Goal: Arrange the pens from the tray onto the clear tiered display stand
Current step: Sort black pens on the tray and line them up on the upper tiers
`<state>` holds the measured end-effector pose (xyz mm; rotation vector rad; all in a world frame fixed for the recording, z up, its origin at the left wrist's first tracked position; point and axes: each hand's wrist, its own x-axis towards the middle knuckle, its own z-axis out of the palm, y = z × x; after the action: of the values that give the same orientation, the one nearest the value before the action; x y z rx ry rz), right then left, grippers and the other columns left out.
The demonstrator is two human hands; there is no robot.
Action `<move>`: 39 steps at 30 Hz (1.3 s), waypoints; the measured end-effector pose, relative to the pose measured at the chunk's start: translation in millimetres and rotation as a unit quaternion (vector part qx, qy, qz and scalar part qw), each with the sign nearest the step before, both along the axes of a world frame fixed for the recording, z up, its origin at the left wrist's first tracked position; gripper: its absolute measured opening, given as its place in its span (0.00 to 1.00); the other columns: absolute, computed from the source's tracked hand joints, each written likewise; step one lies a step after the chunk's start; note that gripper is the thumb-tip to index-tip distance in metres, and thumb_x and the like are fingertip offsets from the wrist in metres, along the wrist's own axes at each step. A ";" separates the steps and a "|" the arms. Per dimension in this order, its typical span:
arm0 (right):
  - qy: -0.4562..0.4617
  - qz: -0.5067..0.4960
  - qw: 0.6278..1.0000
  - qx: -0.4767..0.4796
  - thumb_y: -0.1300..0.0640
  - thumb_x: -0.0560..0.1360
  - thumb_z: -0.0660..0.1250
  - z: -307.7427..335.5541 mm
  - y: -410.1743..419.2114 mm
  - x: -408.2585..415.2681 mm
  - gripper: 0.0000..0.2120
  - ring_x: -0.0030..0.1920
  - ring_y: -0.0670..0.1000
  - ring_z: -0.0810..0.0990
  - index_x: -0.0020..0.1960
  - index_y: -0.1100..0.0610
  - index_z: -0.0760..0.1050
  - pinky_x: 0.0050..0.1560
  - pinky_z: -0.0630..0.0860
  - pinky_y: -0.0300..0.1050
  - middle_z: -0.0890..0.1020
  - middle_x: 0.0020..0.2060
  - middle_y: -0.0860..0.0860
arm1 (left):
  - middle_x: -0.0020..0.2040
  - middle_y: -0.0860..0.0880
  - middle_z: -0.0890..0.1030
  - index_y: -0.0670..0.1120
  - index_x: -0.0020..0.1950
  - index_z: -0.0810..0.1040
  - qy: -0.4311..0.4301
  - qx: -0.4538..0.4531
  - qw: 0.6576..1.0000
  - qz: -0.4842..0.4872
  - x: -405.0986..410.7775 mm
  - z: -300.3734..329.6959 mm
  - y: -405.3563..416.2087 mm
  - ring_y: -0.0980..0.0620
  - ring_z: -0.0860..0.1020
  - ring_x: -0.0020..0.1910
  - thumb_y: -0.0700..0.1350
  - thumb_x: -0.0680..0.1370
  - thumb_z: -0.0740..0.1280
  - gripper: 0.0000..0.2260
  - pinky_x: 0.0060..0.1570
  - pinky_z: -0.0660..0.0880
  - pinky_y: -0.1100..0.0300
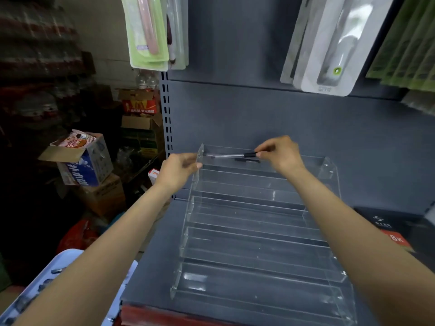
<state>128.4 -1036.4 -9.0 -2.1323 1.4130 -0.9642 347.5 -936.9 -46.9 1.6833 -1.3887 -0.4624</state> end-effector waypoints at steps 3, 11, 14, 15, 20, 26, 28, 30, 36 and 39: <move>0.042 -0.005 0.999 0.028 0.60 0.69 0.74 2.3 -8.6 7.4 0.04 0.43 0.46 0.77 0.44 0.56 0.83 0.34 0.67 0.20 0.82 0.39 0.49 | 0.63 0.45 0.78 0.43 0.66 0.73 0.006 -0.003 1.000 0.002 1.5 -1.9 -1.7 0.49 0.75 0.63 0.44 0.77 0.66 0.18 0.67 0.68 0.54; 0.126 -0.004 0.990 0.065 0.59 0.64 0.77 6.0 -17.3 21.0 0.05 0.43 0.53 0.82 0.35 0.52 0.82 0.51 0.79 0.47 0.82 0.35 0.52 | 0.64 0.46 0.77 0.44 0.67 0.72 0.005 0.002 1.000 0.011 1.4 -2.6 -4.4 0.50 0.74 0.64 0.44 0.77 0.66 0.19 0.67 0.68 0.52; 0.121 -0.016 0.991 0.063 0.57 0.65 0.77 4.1 -18.2 20.8 0.05 0.43 0.53 0.82 0.35 0.51 0.82 0.51 0.79 0.49 0.84 0.38 0.52 | 0.64 0.47 0.77 0.45 0.67 0.73 0.012 -0.004 1.000 0.008 1.5 -2.8 -4.0 0.50 0.74 0.64 0.44 0.77 0.67 0.19 0.67 0.68 0.52; 0.113 -0.017 0.991 0.065 0.57 0.66 0.77 3.4 -17.9 20.6 0.05 0.43 0.53 0.81 0.35 0.50 0.81 0.51 0.79 0.50 0.84 0.39 0.51 | 0.64 0.47 0.77 0.45 0.67 0.73 0.011 -0.006 1.000 0.010 1.0 -3.0 -3.6 0.50 0.74 0.64 0.44 0.77 0.67 0.19 0.67 0.68 0.53; 0.054 -0.013 0.998 0.033 0.58 0.70 0.73 -6.4 -13.7 16.9 0.01 0.48 0.51 0.81 0.41 0.52 0.82 0.52 0.76 0.44 0.84 0.42 0.51 | 0.60 0.48 0.79 0.44 0.65 0.75 0.000 -0.047 0.998 0.037 -5.1 -2.7 2.0 0.52 0.76 0.60 0.44 0.77 0.66 0.16 0.61 0.70 0.59; -0.079 0.085 0.992 -0.052 0.60 0.72 0.71 -1.9 36.9 26.7 0.03 0.39 0.42 0.78 0.46 0.57 0.82 0.42 0.71 0.26 0.82 0.39 0.46 | 0.52 0.53 0.79 0.47 0.60 0.78 -0.009 -0.100 0.992 0.073 -11.0 2.5 29.8 0.59 0.76 0.50 0.43 0.78 0.65 0.11 0.53 0.70 0.65; -0.107 0.139 0.984 -0.029 0.60 0.72 0.70 -4.1 61.3 41.5 0.03 0.38 0.39 0.78 0.45 0.55 0.82 0.42 0.71 0.24 0.82 0.38 0.45 | 0.51 0.53 0.81 0.47 0.58 0.78 -0.006 -0.106 0.992 0.074 -6.2 -2.0 46.7 0.56 0.78 0.50 0.43 0.78 0.65 0.10 0.52 0.74 0.62; -0.128 0.188 0.974 -0.004 0.60 0.73 0.70 -9.2 86.5 61.7 0.04 0.39 0.38 0.78 0.45 0.53 0.81 0.42 0.71 0.24 0.82 0.39 0.43 | 0.48 0.53 0.82 0.49 0.55 0.79 -0.004 -0.105 0.991 0.080 4.7 -11.4 68.6 0.55 0.80 0.47 0.43 0.78 0.65 0.08 0.49 0.77 0.60; -0.106 0.270 0.954 0.069 0.60 0.75 0.66 -50.1 162.8 154.6 0.06 0.41 0.40 0.78 0.50 0.54 0.81 0.43 0.75 0.34 0.83 0.47 0.48 | 0.43 0.50 0.84 0.53 0.49 0.79 0.001 -0.047 0.987 0.152 79.6 -57.5 147.1 0.53 0.81 0.44 0.42 0.77 0.65 0.06 0.49 0.78 0.54; -0.066 0.279 0.951 0.116 0.58 0.77 0.65 -81.1 199.6 212.7 0.09 0.47 0.45 0.79 0.55 0.55 0.79 0.48 0.75 0.38 0.82 0.51 0.49 | 0.44 0.49 0.84 0.50 0.50 0.79 -0.008 0.035 0.982 0.187 136.8 -92.9 183.3 0.52 0.81 0.45 0.43 0.77 0.65 0.05 0.50 0.77 0.53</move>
<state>341.1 -836.8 -90.1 -2.0669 0.7434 -0.6640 484.3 -753.6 -139.7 1.9563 -1.0422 -0.2847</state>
